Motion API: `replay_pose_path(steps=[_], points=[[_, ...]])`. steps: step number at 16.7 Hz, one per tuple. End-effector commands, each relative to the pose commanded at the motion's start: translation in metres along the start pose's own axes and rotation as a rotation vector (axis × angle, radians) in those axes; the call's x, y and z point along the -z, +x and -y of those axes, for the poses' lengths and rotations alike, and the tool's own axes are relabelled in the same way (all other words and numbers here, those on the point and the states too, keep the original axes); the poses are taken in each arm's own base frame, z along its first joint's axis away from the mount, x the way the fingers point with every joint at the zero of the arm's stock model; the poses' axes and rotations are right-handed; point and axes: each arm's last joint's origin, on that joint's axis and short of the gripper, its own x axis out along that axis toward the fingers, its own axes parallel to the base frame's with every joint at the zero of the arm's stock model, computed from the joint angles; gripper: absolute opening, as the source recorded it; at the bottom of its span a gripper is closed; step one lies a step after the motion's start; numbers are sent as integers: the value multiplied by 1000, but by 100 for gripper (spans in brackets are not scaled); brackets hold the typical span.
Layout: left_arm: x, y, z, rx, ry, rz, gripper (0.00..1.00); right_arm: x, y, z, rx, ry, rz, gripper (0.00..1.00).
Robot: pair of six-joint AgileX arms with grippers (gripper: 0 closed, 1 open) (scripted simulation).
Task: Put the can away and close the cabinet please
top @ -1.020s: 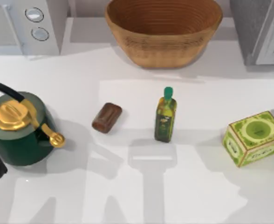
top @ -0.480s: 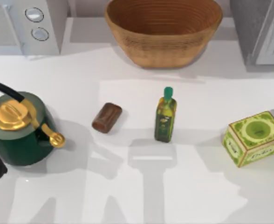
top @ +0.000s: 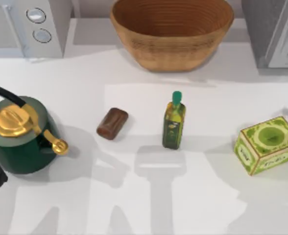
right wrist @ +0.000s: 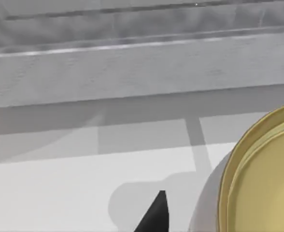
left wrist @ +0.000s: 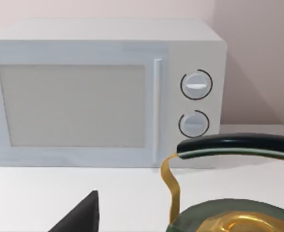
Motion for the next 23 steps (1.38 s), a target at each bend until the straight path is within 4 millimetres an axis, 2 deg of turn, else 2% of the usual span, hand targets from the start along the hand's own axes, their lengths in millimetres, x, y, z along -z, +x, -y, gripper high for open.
replay_pose_path(steps=[3, 8, 10, 16, 18, 20, 23], points=[[0, 0, 0, 0, 0, 0, 100, -26, -17, 0, 8, 14, -58, 0], [0, 0, 0, 0, 0, 0, 100, -71, -56, -16, -59, -30, -47, 0], [0, 0, 0, 0, 0, 0, 100, -82, -63, -20, -77, -52, -29, 0], [0, 0, 0, 0, 0, 0, 100, -83, -63, -20, -78, -54, -32, 0], [0, 0, 0, 0, 0, 0, 100, -76, -66, -22, -83, -60, -49, 0], [0, 0, 0, 0, 0, 0, 100, -64, -76, -25, -94, -69, -73, 0], [0, 0, 0, 0, 0, 0, 100, -46, -106, -30, -113, -84, -66, 0]])
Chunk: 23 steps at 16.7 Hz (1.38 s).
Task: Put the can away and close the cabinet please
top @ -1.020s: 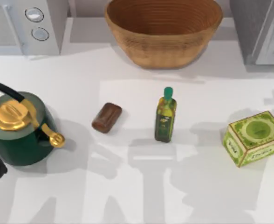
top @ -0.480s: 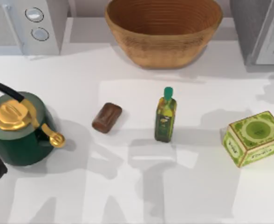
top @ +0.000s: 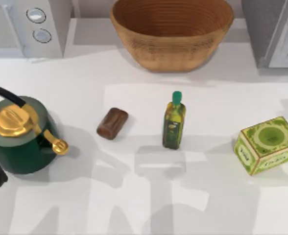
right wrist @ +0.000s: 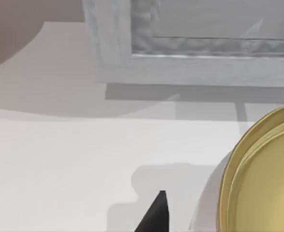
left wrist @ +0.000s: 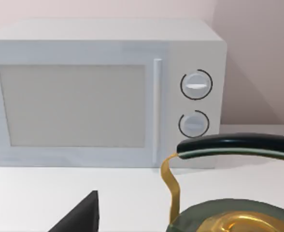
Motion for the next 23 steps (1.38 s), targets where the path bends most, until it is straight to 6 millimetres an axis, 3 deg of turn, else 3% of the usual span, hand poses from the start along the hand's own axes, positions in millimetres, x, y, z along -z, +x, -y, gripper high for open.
replay_pose_path(steps=[5, 9, 15, 23], points=[[0, 0, 0, 0, 0, 0, 100, 34, -62, -13, -12, -15, 176, 0], [0, 0, 0, 0, 0, 0, 100, 66, -94, -17, -10, -11, 375, 0], [0, 0, 0, 0, 0, 0, 100, 104, -96, -18, 19, 8, 527, 0], [0, 0, 0, 0, 0, 0, 100, 105, -96, -18, 21, 10, 527, 0]])
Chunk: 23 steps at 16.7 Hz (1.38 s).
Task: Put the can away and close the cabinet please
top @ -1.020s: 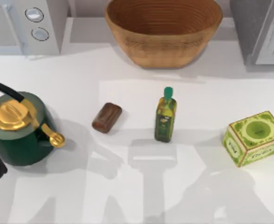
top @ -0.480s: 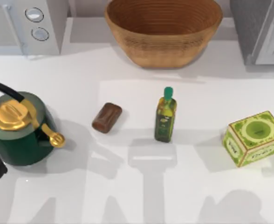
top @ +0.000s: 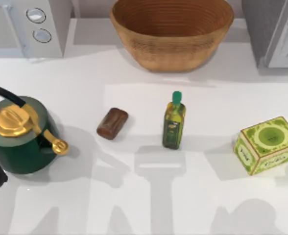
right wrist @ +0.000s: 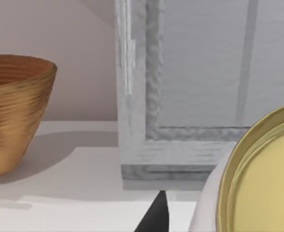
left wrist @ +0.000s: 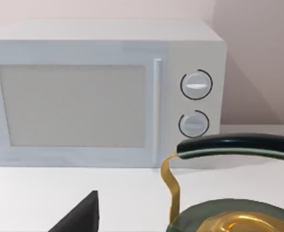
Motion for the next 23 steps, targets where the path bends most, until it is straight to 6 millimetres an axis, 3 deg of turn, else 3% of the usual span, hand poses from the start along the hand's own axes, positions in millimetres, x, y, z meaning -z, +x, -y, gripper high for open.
replay_pose_path(steps=[3, 6, 13, 16, 20, 23], points=[[0, 0, 0, 0, 0, 0, 100, -20, 1, -2, -11, -3, -43, 0], [0, 0, 0, 0, 0, 0, 100, -62, 10, -5, -18, -10, -103, 0], [0, 0, 0, 0, 0, 0, 100, -225, 65, -21, -23, -18, -89, 0], [0, 0, 0, 0, 0, 0, 100, -280, 94, -30, -20, -12, -55, 0], [0, 0, 0, 0, 0, 0, 100, -327, 127, -42, -13, -3, -14, 0], [0, 0, 0, 0, 0, 0, 100, -345, 142, -47, -3, 0, 4, 0]])
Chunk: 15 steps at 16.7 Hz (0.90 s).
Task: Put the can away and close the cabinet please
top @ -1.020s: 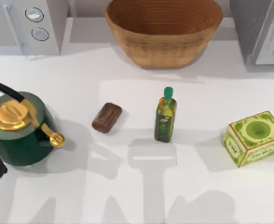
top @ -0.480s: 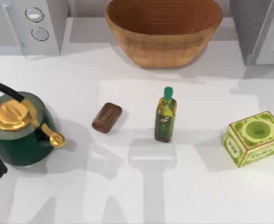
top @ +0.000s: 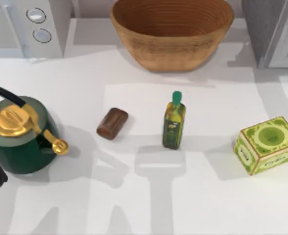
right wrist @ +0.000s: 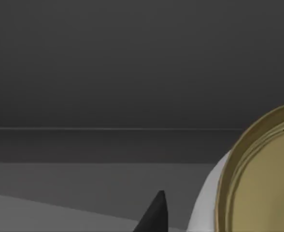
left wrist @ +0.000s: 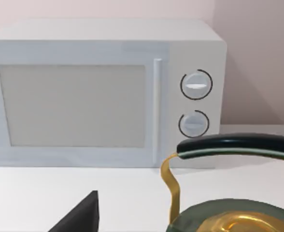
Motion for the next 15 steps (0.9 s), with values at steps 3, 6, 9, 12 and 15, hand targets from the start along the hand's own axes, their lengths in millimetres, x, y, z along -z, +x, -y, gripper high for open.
replay_pose_path(steps=[3, 6, 9, 12, 15], points=[[0, 0, 0, 0, 0, 0, 100, -4, 6, -1, 5, 0, 1, 0], [0, 0, 0, 0, 0, 0, 100, -4, 6, -1, 5, 0, 1, 0], [0, 0, 0, 0, 0, 0, 100, -4, 8, -1, 3, 1, -4, 0], [0, 0, 0, 0, 0, 0, 100, -4, 33, -6, -10, -10, -46, 0], [0, 0, 0, 0, 0, 0, 100, -8, 72, -10, -11, -21, -83, 0]])
